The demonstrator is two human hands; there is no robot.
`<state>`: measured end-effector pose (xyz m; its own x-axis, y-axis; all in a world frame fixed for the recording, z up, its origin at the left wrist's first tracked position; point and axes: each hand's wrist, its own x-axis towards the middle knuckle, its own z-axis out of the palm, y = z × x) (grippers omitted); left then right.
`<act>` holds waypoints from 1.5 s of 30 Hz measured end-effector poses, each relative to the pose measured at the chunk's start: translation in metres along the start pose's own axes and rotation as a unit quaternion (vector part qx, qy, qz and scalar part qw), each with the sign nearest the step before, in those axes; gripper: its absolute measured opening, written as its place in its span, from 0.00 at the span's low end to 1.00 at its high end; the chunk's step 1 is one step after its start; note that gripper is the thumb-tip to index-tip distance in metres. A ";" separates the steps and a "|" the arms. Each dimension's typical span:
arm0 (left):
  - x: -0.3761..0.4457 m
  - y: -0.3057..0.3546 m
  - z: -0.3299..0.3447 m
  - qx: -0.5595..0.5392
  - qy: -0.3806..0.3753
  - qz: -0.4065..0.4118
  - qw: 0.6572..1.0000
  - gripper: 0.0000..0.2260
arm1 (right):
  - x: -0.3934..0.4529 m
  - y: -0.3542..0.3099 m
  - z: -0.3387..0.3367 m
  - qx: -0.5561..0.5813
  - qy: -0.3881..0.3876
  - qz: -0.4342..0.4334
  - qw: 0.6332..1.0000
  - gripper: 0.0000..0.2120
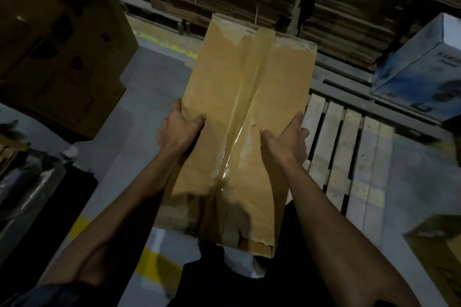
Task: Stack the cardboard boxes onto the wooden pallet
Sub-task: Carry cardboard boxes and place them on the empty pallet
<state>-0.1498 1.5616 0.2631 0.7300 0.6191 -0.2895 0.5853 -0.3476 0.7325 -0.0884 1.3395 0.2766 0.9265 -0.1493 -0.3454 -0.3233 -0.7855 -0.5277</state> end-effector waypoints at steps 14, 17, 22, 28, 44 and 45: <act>0.195 -0.041 0.159 0.063 -0.017 -0.059 0.996 0.26 | 0.224 0.018 0.114 -0.042 -0.073 0.027 0.996 0.47; 0.240 -0.056 0.198 0.074 -0.017 -0.069 0.995 0.28 | 0.277 0.027 0.146 -0.054 -0.078 0.034 0.995 0.47; 0.302 -0.073 0.245 0.060 -0.036 -0.049 0.996 0.33 | 0.348 0.041 0.191 -0.048 -0.079 0.023 0.995 0.48; 0.370 -0.101 0.292 0.066 -0.085 -0.016 0.994 0.42 | 0.421 0.053 0.239 -0.041 -0.088 0.024 0.995 0.48; 0.287 -0.190 0.287 0.255 -0.198 0.031 0.946 0.44 | 0.303 0.136 0.279 -0.150 -0.190 -0.030 0.970 0.46; 0.275 -0.197 0.282 0.255 -0.204 0.031 0.945 0.45 | 0.289 0.142 0.279 -0.150 -0.196 -0.033 0.968 0.48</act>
<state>0.0347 1.6017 -0.1342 0.7826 0.2993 -0.5459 0.5551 -0.7326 0.3940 0.0795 1.3522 -0.1147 0.7794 0.1002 -0.6185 -0.1408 -0.9339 -0.3287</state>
